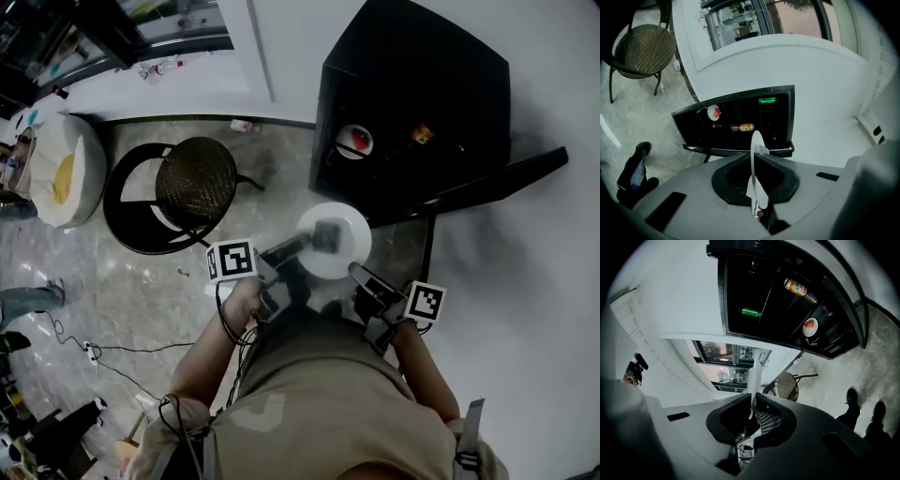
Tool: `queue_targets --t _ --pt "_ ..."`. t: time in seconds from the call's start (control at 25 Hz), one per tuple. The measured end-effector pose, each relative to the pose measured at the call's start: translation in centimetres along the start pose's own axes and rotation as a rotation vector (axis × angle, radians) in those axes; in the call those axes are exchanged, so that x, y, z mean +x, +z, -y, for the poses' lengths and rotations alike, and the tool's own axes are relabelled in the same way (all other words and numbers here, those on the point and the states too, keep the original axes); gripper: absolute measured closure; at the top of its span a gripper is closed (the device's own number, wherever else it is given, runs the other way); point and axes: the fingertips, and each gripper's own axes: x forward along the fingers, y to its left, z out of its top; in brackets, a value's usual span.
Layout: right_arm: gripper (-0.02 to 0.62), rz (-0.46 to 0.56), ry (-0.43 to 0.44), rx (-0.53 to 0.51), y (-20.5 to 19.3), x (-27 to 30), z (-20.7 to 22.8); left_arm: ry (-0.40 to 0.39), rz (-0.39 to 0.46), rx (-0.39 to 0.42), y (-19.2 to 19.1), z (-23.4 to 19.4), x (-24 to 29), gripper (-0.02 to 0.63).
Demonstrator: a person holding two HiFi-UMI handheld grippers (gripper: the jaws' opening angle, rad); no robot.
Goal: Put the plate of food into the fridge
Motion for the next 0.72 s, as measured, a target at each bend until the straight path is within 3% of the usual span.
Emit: queue_targets --t 0.16,0.28,0.4,0.52,0.72 --pt "0.561 0.02 -0.023 -0.023 0.9 1.1 0.4 -0.01 -0.002 0.013 2.1 -0.5 -0.2 0.588" --pt "0.563 0.035 -0.047 -0.031 1.3 1.5 0.5 -0.031 0.004 -0.028 3.1 -0.6 -0.1 0.588" --pt "0.563 0.058 -0.082 -0.035 1.6 1.1 0.8 0.004 -0.015 0.002 4.0 -1.8 0.0 0.588" --pt "0.565 0.071 -0.109 -0.048 1.9 1.3 1.1 -0.01 -0.018 0.009 5.6 -2.1 0.0 0.588" --pt "0.565 0.053 -0.163 -0.047 0.2 1.6 1.6 -0.033 -0.031 -0.01 7.6 -2.2 -0.1 0.588"
